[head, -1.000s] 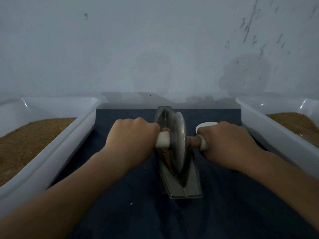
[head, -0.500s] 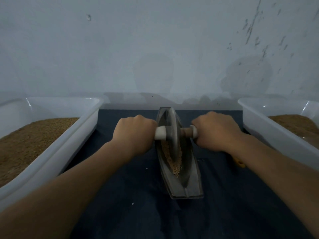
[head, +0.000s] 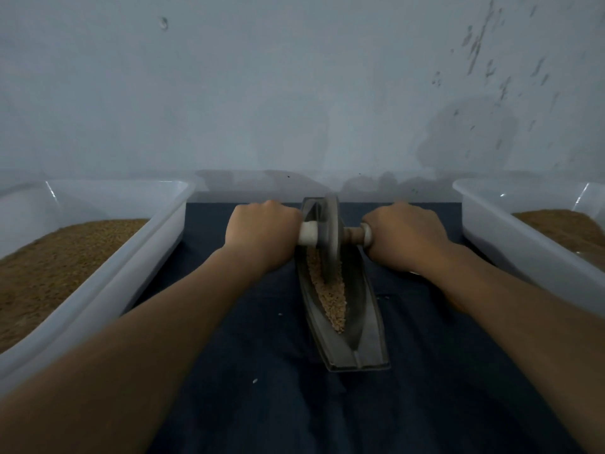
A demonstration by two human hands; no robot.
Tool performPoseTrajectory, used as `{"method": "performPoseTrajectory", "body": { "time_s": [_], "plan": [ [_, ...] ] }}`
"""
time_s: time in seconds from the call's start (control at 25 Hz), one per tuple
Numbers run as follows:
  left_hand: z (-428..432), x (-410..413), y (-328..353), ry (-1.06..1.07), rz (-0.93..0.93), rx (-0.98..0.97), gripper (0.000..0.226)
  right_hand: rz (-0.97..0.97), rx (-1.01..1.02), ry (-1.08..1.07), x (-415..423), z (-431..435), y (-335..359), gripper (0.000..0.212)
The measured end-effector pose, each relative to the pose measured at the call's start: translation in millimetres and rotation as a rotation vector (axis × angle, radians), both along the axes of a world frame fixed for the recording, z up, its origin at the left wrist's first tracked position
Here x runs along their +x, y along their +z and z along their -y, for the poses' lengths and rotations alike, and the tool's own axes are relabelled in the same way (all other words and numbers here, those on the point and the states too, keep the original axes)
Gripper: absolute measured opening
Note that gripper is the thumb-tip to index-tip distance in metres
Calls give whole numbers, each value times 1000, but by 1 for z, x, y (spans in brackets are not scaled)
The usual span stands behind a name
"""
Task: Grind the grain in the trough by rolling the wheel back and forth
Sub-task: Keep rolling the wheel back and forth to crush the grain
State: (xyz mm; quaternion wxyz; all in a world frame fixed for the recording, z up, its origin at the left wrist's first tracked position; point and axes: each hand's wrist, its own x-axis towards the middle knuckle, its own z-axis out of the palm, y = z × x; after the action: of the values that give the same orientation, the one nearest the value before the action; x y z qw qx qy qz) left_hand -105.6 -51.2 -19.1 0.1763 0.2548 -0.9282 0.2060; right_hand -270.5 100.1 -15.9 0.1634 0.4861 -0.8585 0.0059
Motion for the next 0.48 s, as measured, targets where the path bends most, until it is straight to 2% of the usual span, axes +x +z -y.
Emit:
{"method": "performPoseTrajectory", "body": {
  "time_s": [0.04,0.16,0.24,0.4,0.48],
  "plan": [
    [-6,10,-3,-25,-4,-11,11,-17,-1,17,5,-12,-2,16],
    [-26,43,-15,-133,-43,-145,39,-75,-69,64,21,-48,-12,17],
    [-28,48,-11,-135,-66,-188,46,-83,-89,78,24,-56,-14,16],
    [-6,16,-18,-32,-49,-94,15,-46,-37,23,9,-20,-5,13],
    [7,-4,-8,5,-46,-68,11,-7,-30,-23,-1,5,-2,8]
  ]
}}
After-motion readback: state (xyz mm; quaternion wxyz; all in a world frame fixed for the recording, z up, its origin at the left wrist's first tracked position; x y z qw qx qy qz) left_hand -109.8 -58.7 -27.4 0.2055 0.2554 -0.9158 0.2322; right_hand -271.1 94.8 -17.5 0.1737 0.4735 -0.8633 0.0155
